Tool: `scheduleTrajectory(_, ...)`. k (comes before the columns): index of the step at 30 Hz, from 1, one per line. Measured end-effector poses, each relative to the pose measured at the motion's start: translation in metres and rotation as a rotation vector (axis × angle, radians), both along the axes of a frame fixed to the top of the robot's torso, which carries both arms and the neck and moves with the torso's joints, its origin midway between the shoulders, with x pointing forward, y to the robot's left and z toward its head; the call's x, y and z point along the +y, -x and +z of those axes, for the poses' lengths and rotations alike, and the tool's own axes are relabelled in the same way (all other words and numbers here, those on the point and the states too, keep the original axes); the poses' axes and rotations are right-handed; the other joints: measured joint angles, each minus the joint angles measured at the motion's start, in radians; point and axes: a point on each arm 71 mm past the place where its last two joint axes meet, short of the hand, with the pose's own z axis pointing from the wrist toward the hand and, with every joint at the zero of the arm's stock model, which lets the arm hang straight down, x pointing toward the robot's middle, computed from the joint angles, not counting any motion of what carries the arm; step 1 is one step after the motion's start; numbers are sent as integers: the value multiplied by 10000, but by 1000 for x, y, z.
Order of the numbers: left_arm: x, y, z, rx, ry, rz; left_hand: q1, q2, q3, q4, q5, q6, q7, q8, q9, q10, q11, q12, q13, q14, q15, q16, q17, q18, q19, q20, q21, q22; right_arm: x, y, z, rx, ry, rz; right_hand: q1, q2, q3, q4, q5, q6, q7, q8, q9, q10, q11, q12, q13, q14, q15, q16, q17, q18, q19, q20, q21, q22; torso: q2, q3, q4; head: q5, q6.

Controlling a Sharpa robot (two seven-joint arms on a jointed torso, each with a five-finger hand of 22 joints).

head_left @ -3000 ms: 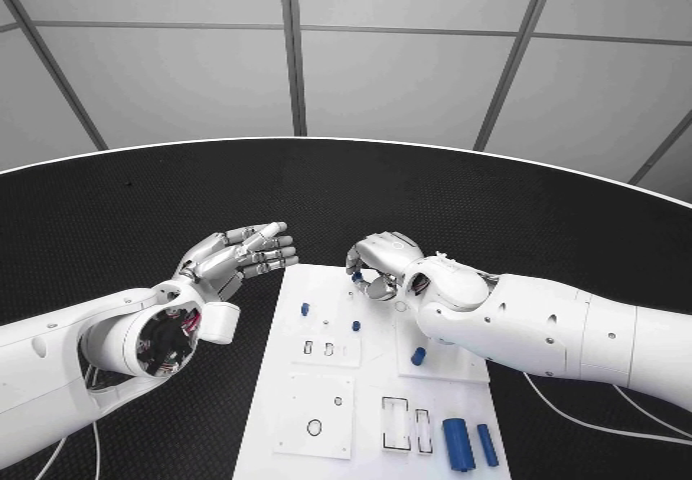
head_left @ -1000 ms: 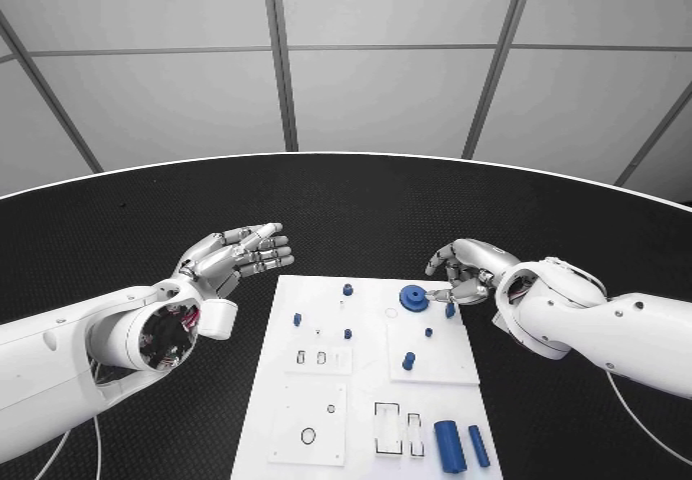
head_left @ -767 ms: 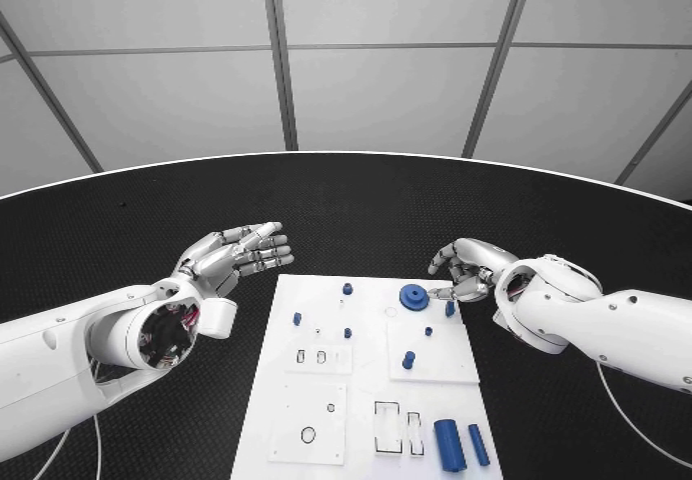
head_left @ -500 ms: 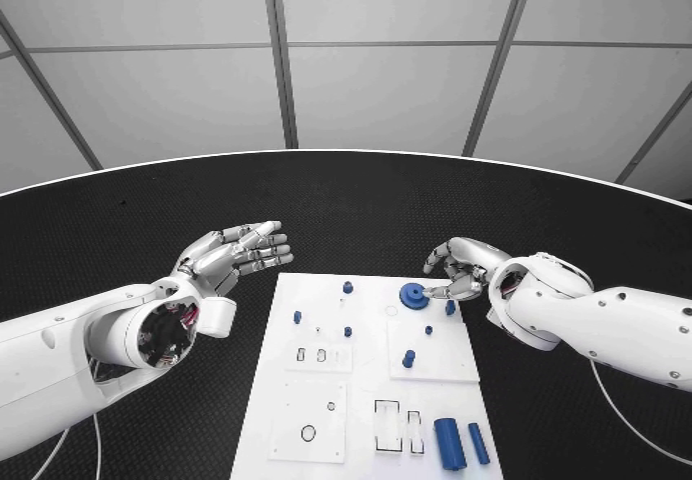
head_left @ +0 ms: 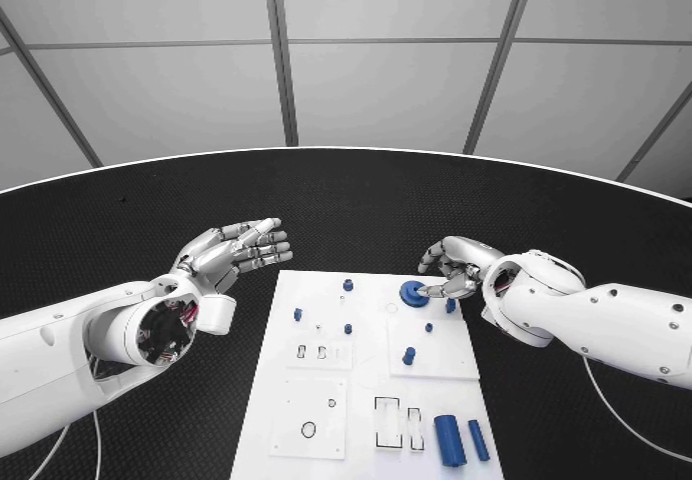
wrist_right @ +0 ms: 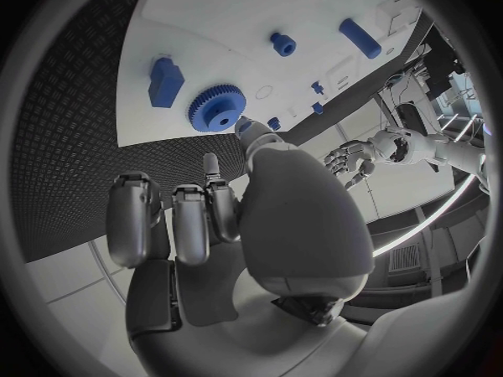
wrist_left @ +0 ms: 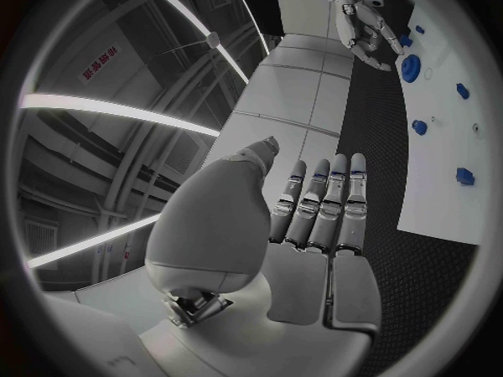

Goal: Assemble the parts on the task board

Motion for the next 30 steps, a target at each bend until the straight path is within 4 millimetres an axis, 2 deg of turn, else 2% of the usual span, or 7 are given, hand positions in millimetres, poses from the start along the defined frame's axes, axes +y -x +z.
scheduleTrajectory(30, 1, 1, 0, 10, 3, -8, 0, 0, 0, 0, 0, 0, 0, 0, 1, 0, 0, 0, 0, 0, 0, 0, -8, 0, 0, 0, 0, -7, 8, -5, -7, 475, 272, 137, 29, -29, 28, 27, 0, 1, 0, 17, 0, -1, -1, 87, -3, 0, 0, 37, -3, 1, -36, 35, 81, -3, 4, 0, 7, 34, -97)
